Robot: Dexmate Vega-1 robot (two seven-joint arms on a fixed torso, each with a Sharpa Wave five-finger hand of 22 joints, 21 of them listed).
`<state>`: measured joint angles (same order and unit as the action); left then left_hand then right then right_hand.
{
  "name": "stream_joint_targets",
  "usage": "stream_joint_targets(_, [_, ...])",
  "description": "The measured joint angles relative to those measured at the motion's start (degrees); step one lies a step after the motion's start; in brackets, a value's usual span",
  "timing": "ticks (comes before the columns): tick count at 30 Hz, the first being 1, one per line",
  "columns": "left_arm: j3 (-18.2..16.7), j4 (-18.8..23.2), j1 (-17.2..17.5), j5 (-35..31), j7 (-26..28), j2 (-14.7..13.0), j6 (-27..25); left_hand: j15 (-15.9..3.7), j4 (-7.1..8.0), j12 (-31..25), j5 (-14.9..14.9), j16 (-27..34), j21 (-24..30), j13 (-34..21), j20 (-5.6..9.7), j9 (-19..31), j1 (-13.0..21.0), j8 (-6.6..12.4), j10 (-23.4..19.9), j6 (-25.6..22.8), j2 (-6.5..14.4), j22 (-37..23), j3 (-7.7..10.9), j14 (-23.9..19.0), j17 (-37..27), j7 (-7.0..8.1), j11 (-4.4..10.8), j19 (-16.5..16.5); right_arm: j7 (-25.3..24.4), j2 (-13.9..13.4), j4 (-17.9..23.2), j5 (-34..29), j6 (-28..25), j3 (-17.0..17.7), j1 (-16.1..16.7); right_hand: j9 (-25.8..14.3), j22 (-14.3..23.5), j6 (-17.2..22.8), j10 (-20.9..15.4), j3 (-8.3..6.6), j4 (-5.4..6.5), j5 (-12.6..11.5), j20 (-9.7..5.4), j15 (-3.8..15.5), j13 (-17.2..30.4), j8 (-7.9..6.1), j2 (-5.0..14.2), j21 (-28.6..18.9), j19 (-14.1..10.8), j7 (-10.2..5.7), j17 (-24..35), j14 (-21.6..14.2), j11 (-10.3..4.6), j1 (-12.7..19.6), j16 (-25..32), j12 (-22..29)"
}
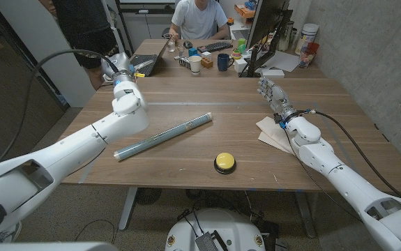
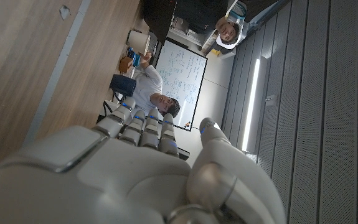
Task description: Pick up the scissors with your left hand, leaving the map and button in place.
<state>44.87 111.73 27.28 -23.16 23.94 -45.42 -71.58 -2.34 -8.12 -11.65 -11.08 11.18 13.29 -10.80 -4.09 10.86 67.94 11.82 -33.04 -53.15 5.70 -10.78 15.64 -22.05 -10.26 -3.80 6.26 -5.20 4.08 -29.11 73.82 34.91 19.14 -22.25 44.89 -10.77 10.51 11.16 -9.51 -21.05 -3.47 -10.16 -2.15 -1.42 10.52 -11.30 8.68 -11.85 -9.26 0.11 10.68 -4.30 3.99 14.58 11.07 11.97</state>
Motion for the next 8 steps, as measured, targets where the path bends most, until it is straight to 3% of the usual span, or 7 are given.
stream_joint_targets(8, [-0.01, 2.1, -0.87, -0.63, -0.38, -0.85, -1.47, -0.03, 0.0, 0.0, 0.0, 0.0, 0.0, 0.0, 0.21, 0.0, -0.07, 0.0, -0.02, 0.0, 0.06, 0.0, 0.0, -0.6, 0.0, 0.0, 0.0, -0.21, -0.31, -0.37, 1.01, 0.02, 0.0, 0.25, 0.61, 0.0, 0.0, 0.0, 0.0, 0.0, 0.0, 0.0, 0.0, 0.0, 0.0, 0.0, 0.0, 0.0, 0.0, 0.0, 0.0, 0.0, 0.0, 0.0, 0.0, 0.0])
